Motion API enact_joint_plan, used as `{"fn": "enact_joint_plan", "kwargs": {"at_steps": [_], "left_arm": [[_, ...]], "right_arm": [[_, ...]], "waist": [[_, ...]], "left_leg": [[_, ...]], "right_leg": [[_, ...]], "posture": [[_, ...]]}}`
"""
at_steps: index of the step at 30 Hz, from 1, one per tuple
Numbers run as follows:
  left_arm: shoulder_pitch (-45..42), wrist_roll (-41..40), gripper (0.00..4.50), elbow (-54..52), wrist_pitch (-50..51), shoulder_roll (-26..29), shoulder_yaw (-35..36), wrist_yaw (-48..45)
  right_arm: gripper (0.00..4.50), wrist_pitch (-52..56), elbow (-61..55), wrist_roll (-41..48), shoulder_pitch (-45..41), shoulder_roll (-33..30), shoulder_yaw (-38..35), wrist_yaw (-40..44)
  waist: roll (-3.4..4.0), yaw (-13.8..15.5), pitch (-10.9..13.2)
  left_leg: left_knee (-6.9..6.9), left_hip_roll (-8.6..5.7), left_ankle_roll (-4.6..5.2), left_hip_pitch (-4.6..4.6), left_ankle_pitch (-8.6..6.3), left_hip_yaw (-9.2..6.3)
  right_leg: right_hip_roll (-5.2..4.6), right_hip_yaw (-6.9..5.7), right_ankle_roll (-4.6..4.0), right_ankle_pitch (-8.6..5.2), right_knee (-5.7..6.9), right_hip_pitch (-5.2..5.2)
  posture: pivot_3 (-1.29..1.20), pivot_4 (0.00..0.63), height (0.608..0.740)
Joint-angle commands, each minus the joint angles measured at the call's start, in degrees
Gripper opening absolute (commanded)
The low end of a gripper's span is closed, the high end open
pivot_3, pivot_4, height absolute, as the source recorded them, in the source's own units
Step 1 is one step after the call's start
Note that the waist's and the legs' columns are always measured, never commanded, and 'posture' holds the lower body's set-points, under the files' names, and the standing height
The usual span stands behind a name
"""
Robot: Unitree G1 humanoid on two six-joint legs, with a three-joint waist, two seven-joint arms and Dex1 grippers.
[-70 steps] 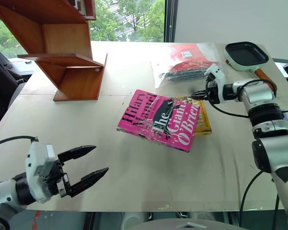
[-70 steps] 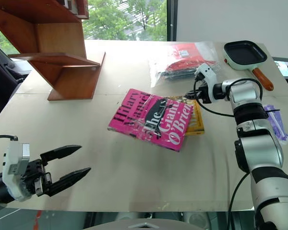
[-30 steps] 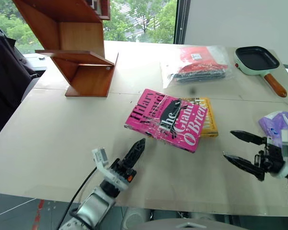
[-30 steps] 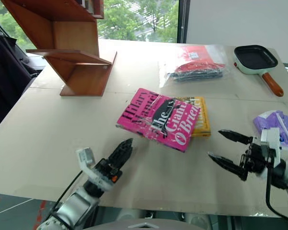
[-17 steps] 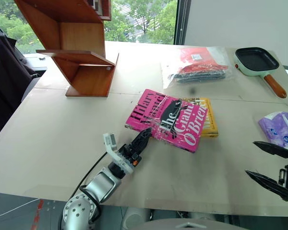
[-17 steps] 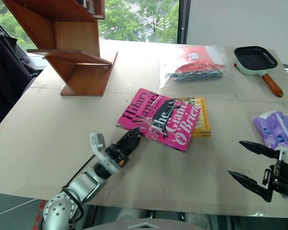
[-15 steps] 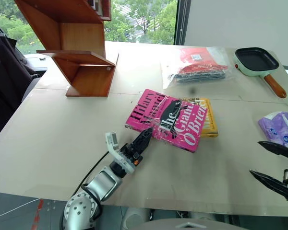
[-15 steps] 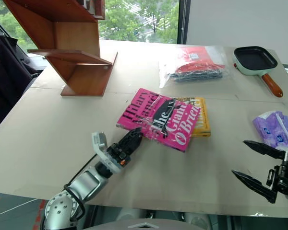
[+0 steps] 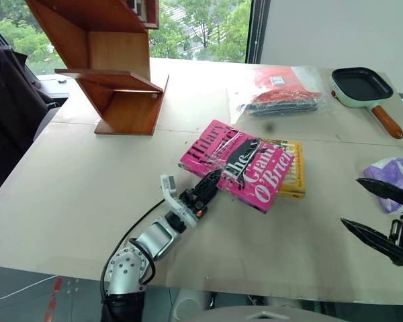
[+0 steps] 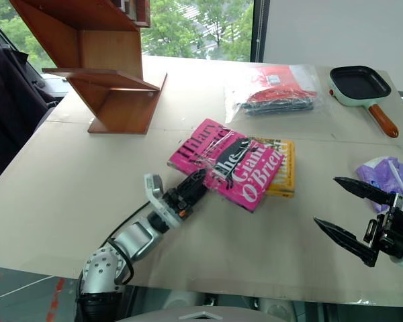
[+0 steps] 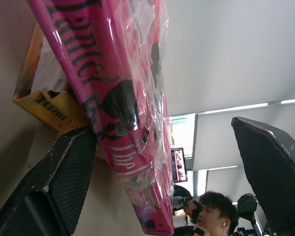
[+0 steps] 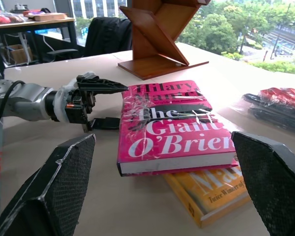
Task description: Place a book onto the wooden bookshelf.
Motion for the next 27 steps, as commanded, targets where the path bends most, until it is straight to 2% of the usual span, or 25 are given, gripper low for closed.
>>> {"fn": "enact_joint_plan", "kwargs": {"at_steps": [1, 9, 12, 15, 20, 21, 27], "left_arm": [[-0.73, -0.50, 4.50, 0.22, -0.27, -1.14, 1.47, -1.07], [-4.07, 2.33, 4.50, 5.56, 0.52, -2.09, 3.01, -1.42], [-4.89, 2.88, 3.70, 6.51, 1.57, -2.29, 2.73, -2.00], [-5.40, 3.41, 2.58, 7.19, 2.74, -2.38, 2.68, -2.61], [-5.72, 4.00, 0.30, 7.78, 3.90, -2.70, 3.35, -3.51], [-5.67, 4.11, 0.00, 7.77, 4.12, -2.68, 3.46, -3.67], [-3.21, 2.91, 0.00, 2.85, 3.88, -2.34, 5.43, -7.53]], "right_arm": [[4.41, 0.08, -1.86, 0.97, -0.47, -0.70, -0.22, -1.31], [4.41, -0.88, -1.34, 0.78, -0.45, -0.24, -0.23, -1.02], [4.50, -1.91, -0.39, 0.55, 0.36, 0.32, -0.66, 0.34], [4.50, -3.19, 0.76, 0.14, 0.88, 0.77, -0.66, 1.66], [4.50, -5.72, 3.30, -0.51, 1.43, 1.63, -0.59, 4.35], [4.50, -6.17, 3.77, -0.60, 1.59, 1.79, -0.59, 4.89], [4.50, -8.30, 6.81, -0.59, 1.74, 2.13, -0.48, 7.98]], "waist": [[0.00, 0.00, 0.00], [-0.01, -0.04, -0.02], [-0.03, 0.02, -0.03], [-0.03, 0.00, -0.03], [-0.02, 0.03, -0.05], [-0.02, 0.01, -0.06], [-0.03, -0.09, -0.06]], "left_leg": [[0.00, 0.00, 0.00, 0.00, 0.00, 0.00], [0.00, 0.00, -0.01, 0.04, 0.01, 0.01], [0.00, 0.00, -0.01, 0.04, 0.01, 0.01], [0.00, 0.00, -0.01, 0.06, 0.01, 0.01], [0.00, 0.00, -0.01, 0.09, 0.01, 0.01], [0.00, 0.00, -0.01, 0.14, 0.01, 0.01], [-0.01, 0.00, -0.01, 0.17, 0.01, 0.02]], "right_leg": [[0.00, 0.00, 0.00, 0.00, 0.00, 0.00], [0.02, 0.01, 0.01, 0.00, 0.03, 0.01], [0.01, 0.01, 0.01, 0.00, 0.03, 0.03], [0.01, 0.02, 0.01, 0.00, 0.03, 0.04], [0.00, 0.02, 0.01, 0.00, 0.03, 0.06], [-0.01, 0.02, 0.01, 0.00, 0.03, 0.11], [-0.01, 0.08, 0.01, 0.00, 0.03, 0.11]], "posture": [[0.00, 0.150, 0.740], [0.00, 0.150, 0.740], [0.00, 0.150, 0.740], [0.00, 0.150, 0.740], [0.00, 0.150, 0.740], [0.00, 0.150, 0.740], [0.00, 0.150, 0.740]]}}
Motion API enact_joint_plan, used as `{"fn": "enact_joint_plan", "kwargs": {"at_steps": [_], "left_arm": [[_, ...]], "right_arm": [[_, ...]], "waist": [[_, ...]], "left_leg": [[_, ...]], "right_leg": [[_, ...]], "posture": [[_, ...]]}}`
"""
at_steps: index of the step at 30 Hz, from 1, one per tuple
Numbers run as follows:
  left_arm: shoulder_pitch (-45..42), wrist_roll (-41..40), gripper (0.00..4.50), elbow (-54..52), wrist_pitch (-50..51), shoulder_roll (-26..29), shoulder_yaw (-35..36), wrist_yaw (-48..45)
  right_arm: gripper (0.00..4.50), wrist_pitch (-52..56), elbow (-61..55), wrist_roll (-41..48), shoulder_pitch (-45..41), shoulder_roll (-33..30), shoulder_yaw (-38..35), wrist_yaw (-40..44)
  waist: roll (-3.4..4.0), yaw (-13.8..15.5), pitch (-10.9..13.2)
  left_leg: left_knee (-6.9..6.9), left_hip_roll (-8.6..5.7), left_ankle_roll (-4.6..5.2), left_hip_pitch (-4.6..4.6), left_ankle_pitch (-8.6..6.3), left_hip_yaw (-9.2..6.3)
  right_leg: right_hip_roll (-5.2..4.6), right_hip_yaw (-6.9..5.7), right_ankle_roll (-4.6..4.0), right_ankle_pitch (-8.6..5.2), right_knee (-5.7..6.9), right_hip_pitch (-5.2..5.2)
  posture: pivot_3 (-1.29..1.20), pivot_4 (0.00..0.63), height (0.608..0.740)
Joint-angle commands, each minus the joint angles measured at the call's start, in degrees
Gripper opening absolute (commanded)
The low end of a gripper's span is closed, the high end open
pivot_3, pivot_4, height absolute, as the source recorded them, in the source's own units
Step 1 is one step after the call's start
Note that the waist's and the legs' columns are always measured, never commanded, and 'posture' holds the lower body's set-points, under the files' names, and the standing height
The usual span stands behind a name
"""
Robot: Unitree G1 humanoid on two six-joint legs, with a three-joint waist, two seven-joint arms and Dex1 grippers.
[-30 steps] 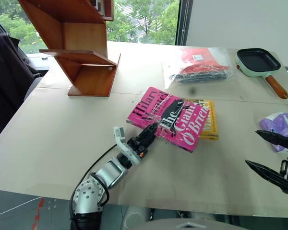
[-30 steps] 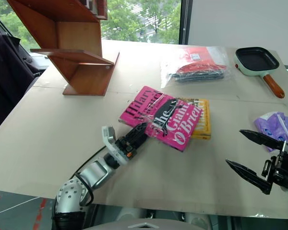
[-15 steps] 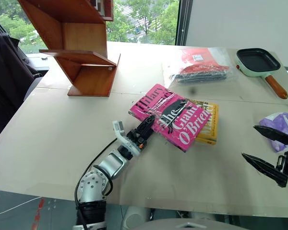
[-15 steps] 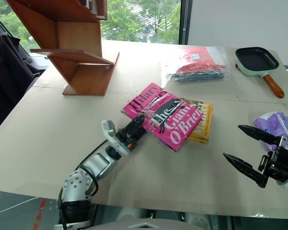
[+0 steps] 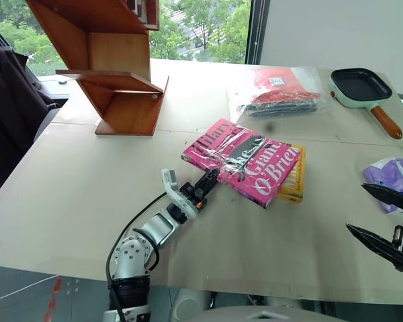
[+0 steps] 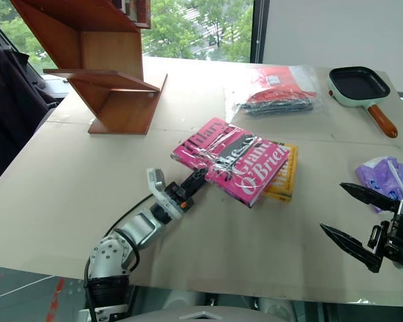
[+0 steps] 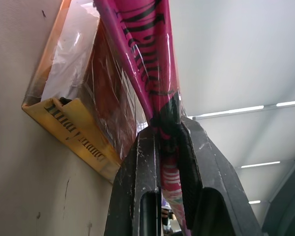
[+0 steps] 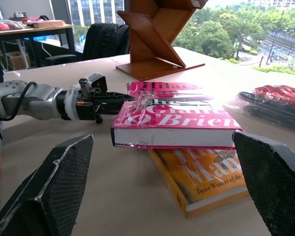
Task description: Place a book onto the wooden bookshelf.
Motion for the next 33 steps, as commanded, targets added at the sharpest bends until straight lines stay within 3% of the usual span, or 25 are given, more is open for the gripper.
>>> {"fn": "enact_joint_plan", "kwargs": {"at_steps": [1, 4, 8, 13, 17, 22, 26, 29, 33], "left_arm": [[1.98, -0.80, 0.00, -5.58, -0.90, 0.23, 1.38, -4.36], [3.32, -0.72, 0.00, -12.36, -3.93, 0.96, 3.74, -7.42], [1.53, 5.25, 0.00, -24.00, -9.72, 6.03, 6.93, -9.61], [-15.67, 32.99, 0.00, -28.87, -16.02, 20.26, 0.30, -5.45], [-27.08, 47.59, 0.00, -30.17, -17.93, 29.33, -4.13, -5.09], [-33.38, 64.51, 0.00, -31.44, -18.33, 43.11, -9.20, -8.03], [-35.71, 82.28, 0.00, -29.07, -32.44, 59.14, -13.85, -18.07], [-39.81, 86.65, 0.00, -25.29, -37.03, 65.19, -11.75, -22.27], [-42.26, 89.67, 0.00, -23.37, -39.58, 67.16, -8.79, -24.75]], "right_arm": [[4.50, -1.72, 0.94, 0.43, -0.28, -0.13, -1.06, 1.84], [4.50, -1.26, 2.74, 1.83, -2.07, -0.42, -1.21, 1.73], [4.50, 1.34, 6.59, 4.71, -8.17, -1.85, -0.93, -0.09], [4.50, 6.43, 11.73, 8.74, -19.60, -3.26, 1.90, -2.46], [4.50, 9.19, 17.21, 9.33, -26.22, -5.63, 3.26, -0.16], [4.50, 9.56, 25.74, 6.87, -34.31, -7.61, 5.54, 3.91], [4.50, 8.57, 30.80, 4.51, -39.95, -6.89, 7.89, 5.62], [4.50, 8.06, 34.03, 2.65, -43.47, -6.10, 10.34, 7.60], [4.50, 7.00, 37.91, 0.59, -47.69, -5.09, 12.67, 9.55]], "waist": [[-0.04, -0.17, 0.03], [-0.06, -0.13, 0.05], [-0.24, -0.12, 0.16], [-0.28, 0.31, 0.21], [-0.40, -0.04, 0.33], [-0.27, -0.60, 0.40], [-0.23, -1.27, 0.64], [-0.25, -1.25, 0.83], [-0.22, -1.26, 0.88]], "left_leg": [[0.00, 0.00, 0.00, 0.00, 0.00, 0.00], [-0.03, 0.00, 0.00, -0.01, 0.00, -0.02], [-0.03, 0.00, -0.01, 0.01, 0.00, -0.02], [-0.03, -0.06, -0.04, 0.03, 0.02, -0.04], [-0.08, -0.13, -0.02, -0.02, 0.02, 0.01], [-0.11, -0.10, -0.07, -0.23, 0.05, -0.04], [-0.13, -0.09, -0.12, -0.31, 0.08, -0.09], [-0.13, -0.09, -0.13, -0.35, 0.08, -0.08], [-0.07, -0.09, -0.13, -0.39, 0.08, -0.13]], "right_leg": [[0.00, 0.01, 0.00, 0.00, 0.00, 0.00], [0.00, 0.08, -0.01, 0.00, -0.01, -0.06], [-0.02, 0.11, -0.02, 0.00, -0.01, -0.07], [0.03, 0.08, -0.06, 0.00, -0.01, -0.02], [0.03, 0.20, 0.00, 0.02, -0.10, -0.04], [0.12, 0.12, 0.05, 0.01, -0.31, -0.20], [0.22, -0.03, 0.09, -0.01, -0.34, -0.22], [0.34, -0.06, 0.12, 0.00, -0.32, -0.26], [0.33, -0.10, 0.20, 0.04, -0.28, -0.27]], "posture": [[0.00, 0.150, 0.740], [0.00, 0.150, 0.740], [0.00, 0.150, 0.740], [0.00, 0.150, 0.740], [0.00, 0.150, 0.740], [0.00, 0.150, 0.740], [0.00, 0.150, 0.740], [0.00, 0.150, 0.740], [0.00, 0.150, 0.740]]}}
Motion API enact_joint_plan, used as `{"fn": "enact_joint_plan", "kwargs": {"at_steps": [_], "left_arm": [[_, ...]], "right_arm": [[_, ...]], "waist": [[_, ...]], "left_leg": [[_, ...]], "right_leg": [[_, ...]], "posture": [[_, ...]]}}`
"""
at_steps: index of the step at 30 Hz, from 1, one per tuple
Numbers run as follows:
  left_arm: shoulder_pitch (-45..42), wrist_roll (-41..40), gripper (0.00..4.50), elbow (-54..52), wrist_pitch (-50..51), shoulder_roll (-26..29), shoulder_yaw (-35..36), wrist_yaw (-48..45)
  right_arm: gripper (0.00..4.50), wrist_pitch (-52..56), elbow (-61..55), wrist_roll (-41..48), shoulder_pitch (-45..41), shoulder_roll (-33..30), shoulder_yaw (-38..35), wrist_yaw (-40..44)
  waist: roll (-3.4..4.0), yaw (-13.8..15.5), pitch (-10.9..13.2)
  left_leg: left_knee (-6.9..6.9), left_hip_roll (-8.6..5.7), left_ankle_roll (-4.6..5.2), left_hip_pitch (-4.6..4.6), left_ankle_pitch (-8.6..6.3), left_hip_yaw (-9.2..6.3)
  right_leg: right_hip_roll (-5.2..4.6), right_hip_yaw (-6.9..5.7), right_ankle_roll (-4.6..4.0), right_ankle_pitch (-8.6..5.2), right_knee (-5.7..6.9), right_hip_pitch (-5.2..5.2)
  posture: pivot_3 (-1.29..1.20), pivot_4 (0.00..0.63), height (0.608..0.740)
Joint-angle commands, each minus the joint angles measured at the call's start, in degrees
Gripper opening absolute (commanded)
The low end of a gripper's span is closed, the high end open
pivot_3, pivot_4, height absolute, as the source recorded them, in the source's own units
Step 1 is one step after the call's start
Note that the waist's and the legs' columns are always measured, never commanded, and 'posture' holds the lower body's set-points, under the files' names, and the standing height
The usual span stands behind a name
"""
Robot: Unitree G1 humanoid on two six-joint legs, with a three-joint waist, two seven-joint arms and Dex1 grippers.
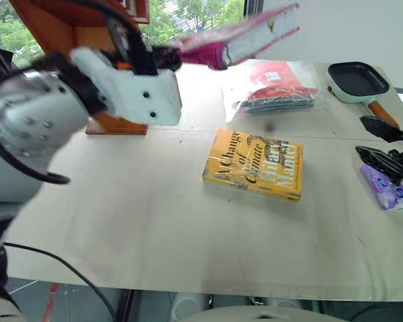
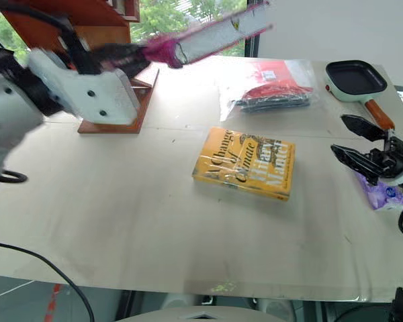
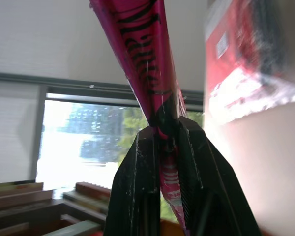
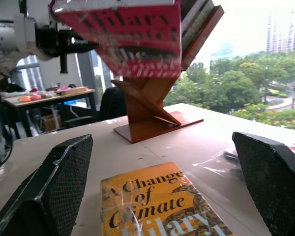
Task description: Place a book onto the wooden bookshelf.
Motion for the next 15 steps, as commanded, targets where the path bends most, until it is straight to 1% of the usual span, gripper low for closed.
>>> {"fn": "enact_joint_plan", "kwargs": {"at_steps": [1, 3, 5, 9, 11, 13, 15], "left_arm": [[-0.98, 3.57, 0.00, 0.59, -2.89, 1.58, 4.59, -1.92], [0.87, 4.23, 0.00, 1.24, -3.05, 3.09, 6.20, -4.77], [3.18, 3.40, 0.00, 2.04, -0.34, 4.10, 8.40, -7.69], [11.83, 5.31, 0.00, 6.36, -1.22, 8.87, 18.37, -15.25], [14.10, 5.79, 0.00, 8.69, -2.01, 10.62, 21.79, -17.93], [14.60, 6.45, 0.00, 12.07, -4.10, 12.78, 23.71, -19.35], [13.93, 6.18, 0.00, 15.63, -7.25, 15.30, 23.23, -20.04]], "right_arm": [[4.50, -1.72, 2.84, -1.41, -3.57, 0.41, 0.55, 2.28], [4.50, -2.78, 5.55, -2.70, -6.00, 0.94, 1.42, 3.48], [4.50, -3.80, 7.90, -3.88, -8.20, 1.50, 2.16, 4.29], [4.50, -4.95, 12.02, -5.62, -12.44, 2.56, 3.56, 6.15], [4.50, -5.11, 12.53, -6.22, -13.26, 3.17, 3.98, 6.30], [4.50, -5.41, 12.91, -6.76, -13.82, 3.77, 4.21, 6.35], [4.50, -5.59, 13.22, -7.11, -14.32, 4.41, 4.48, 6.39]], "waist": [[-0.01, -0.12, 0.01], [0.00, -0.15, 0.03], [0.03, -0.21, 0.04], [0.01, -0.51, 0.24], [0.02, -0.43, 0.31], [0.00, -0.28, 0.32], [-0.02, -0.14, 0.33]], "left_leg": [[0.02, 0.00, 0.00, 0.00, 0.00, 0.01], [0.04, 0.00, 0.00, -0.01, 0.00, 0.03], [0.06, 0.00, 0.00, 0.01, 0.00, 0.06], [0.06, 0.04, -0.01, 0.00, 0.01, 0.08], [0.06, 0.06, -0.01, -0.03, 0.01, 0.09], [0.07, 0.06, -0.01, -0.07, 0.01, 0.09], [0.07, 0.05, -0.01, -0.10, 0.01, 0.09]], "right_leg": [[0.00, 0.00, 0.00, 0.00, 0.01, 0.00], [0.00, 0.01, 0.01, 0.00, 0.02, 0.00], [-0.01, 0.04, 0.02, 0.00, 0.03, -0.01], [0.01, 0.06, 0.02, 0.00, 0.11, -0.09], [0.05, 0.04, 0.02, -0.01, 0.11, -0.13], [0.04, 0.03, 0.03, -0.01, 0.09, -0.14], [0.01, -0.01, 0.03, -0.01, 0.06, -0.14]], "posture": [[0.00, 0.150, 0.740], [0.00, 0.150, 0.740], [0.00, 0.150, 0.740], [0.00, 0.150, 0.740], [0.00, 0.150, 0.740], [0.00, 0.150, 0.740], [0.00, 0.150, 0.740]]}}
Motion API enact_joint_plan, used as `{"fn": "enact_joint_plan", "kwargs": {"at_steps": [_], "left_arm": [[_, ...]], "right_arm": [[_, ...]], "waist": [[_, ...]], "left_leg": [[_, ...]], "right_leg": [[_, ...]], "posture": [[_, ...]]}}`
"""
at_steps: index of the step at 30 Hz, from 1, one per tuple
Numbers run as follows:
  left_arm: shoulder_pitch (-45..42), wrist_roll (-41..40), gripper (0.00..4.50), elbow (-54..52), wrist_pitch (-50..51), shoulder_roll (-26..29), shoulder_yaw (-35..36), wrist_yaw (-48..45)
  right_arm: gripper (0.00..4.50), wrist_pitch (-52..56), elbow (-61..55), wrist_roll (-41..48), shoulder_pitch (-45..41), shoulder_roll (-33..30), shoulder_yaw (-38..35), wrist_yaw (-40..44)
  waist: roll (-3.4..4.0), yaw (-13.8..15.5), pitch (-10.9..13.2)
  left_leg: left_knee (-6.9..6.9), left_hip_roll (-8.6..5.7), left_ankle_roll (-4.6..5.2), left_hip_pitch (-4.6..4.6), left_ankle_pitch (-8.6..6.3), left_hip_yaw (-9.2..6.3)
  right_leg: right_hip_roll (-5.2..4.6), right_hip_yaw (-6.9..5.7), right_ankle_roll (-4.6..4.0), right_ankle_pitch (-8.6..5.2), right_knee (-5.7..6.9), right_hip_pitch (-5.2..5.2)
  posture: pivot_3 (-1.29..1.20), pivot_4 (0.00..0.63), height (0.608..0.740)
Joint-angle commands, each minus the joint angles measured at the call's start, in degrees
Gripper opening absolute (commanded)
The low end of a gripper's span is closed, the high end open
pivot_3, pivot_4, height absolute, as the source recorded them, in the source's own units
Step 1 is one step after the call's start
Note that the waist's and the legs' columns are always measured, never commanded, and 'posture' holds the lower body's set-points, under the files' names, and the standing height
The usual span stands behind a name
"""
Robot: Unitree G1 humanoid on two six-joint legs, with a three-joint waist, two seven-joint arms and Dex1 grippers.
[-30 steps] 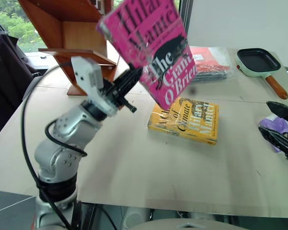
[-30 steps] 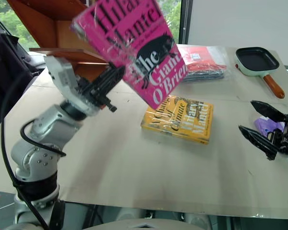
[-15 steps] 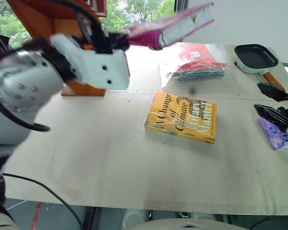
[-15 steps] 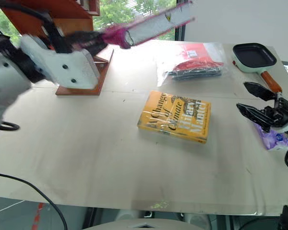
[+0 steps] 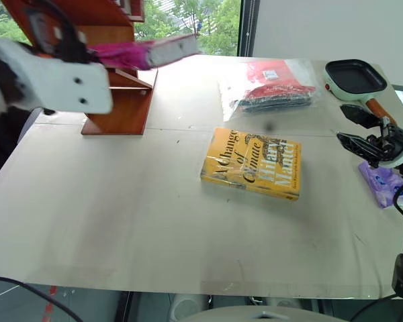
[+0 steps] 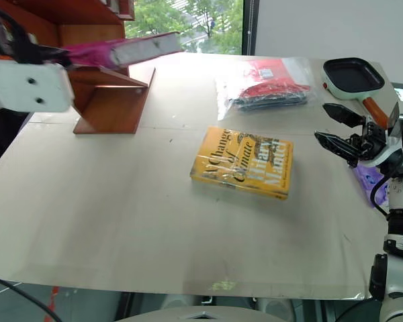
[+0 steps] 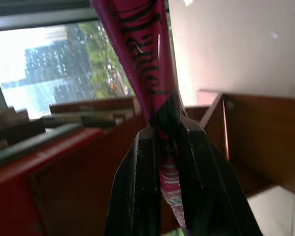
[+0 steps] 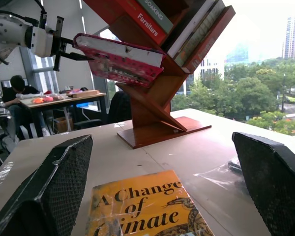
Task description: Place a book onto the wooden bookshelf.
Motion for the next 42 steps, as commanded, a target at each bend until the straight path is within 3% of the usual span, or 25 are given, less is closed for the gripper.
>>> {"fn": "enact_joint_plan", "kwargs": {"at_steps": [1, 7, 12, 19, 28, 37, 38, 42], "left_arm": [[-1.96, 0.33, 0.00, 4.96, -5.20, 4.56, 2.61, -0.67], [-7.77, -2.82, 0.00, 12.40, -8.67, 7.97, -7.60, -4.60], [-26.14, 4.15, 0.00, 18.46, -10.94, 0.06, -21.69, -11.79], [-42.68, 16.92, 0.00, 37.15, -17.58, -8.59, -32.65, -16.93], [-53.87, 24.95, 0.00, 56.72, -27.16, -18.57, -38.13, -11.39], [-54.00, 27.64, 0.00, 55.88, -21.80, -23.17, -38.03, -12.25], [-54.52, 28.21, 1.00, 55.98, -21.37, -22.97, -37.95, -11.88], [-55.80, 29.33, 2.77, 55.75, -21.07, -22.59, -37.80, -10.06]], "right_arm": [[4.50, -1.19, -0.08, -0.22, -1.33, 0.40, -0.40, 1.06], [4.50, -1.97, -0.21, -0.83, -2.23, 2.19, -0.10, 0.51], [4.50, -1.87, -3.12, -0.27, -0.92, 2.23, -1.31, -0.79], [4.50, -1.85, -5.87, 0.17, 0.80, 1.21, -3.09, -2.41], [4.50, -0.45, -9.20, -1.73, 2.16, 0.00, -3.50, -9.55], [4.50, -2.03, -10.39, -1.92, 3.38, 0.49, -3.70, -11.29], [4.50, -2.09, -10.54, -1.84, 3.53, 0.47, -3.75, -11.36], [4.50, -2.33, -10.62, -1.70, 3.80, 0.38, -3.79, -11.46]], "waist": [[-0.03, 0.13, 0.01], [-0.04, -0.03, 0.05], [-0.08, 0.21, 0.06], [-0.11, -0.30, 0.05], [-0.11, -0.18, 0.06], [-0.11, -0.01, 0.06], [-0.11, -0.03, 0.06], [-0.12, -0.13, 0.06]], "left_leg": [[0.00, -0.01, 0.00, -0.02, 0.00, 0.00], [0.00, -0.03, 0.01, 0.00, 0.00, -0.01], [0.03, -0.04, 0.01, 0.02, 0.00, -0.01], [0.13, -0.06, 0.02, -0.02, 0.01, 0.07], [0.22, -0.04, 0.02, -0.11, 0.01, 0.06], [0.29, -0.05, 0.02, -0.11, 0.01, 0.03], [0.32, -0.05, 0.02, -0.11, 0.01, 0.02], [0.44, -0.04, 0.02, -0.14, 0.01, 0.01]], "right_leg": [[-0.01, -0.02, 0.00, 0.00, -0.01, 0.00], [-0.04, -0.06, 0.01, 0.00, 0.17, 0.00], [0.06, -0.07, 0.00, 0.00, 0.26, -0.04], [0.11, -0.16, 0.03, 0.02, 0.35, -0.04], [0.00, -0.23, 0.06, 0.01, 0.31, -0.06], [-0.04, -0.28, 0.07, 0.01, 0.36, -0.06], [-0.04, -0.28, 0.07, 0.01, 0.36, -0.05], [-0.04, -0.25, 0.07, 0.01, 0.40, -0.05]], "posture": [[0.00, 0.150, 0.740], [0.00, 0.150, 0.740], [0.00, 0.150, 0.740], [0.00, 0.150, 0.740], [0.00, 0.150, 0.740], [0.00, 0.150, 0.740], [0.00, 0.150, 0.740], [0.00, 0.150, 0.740]]}}
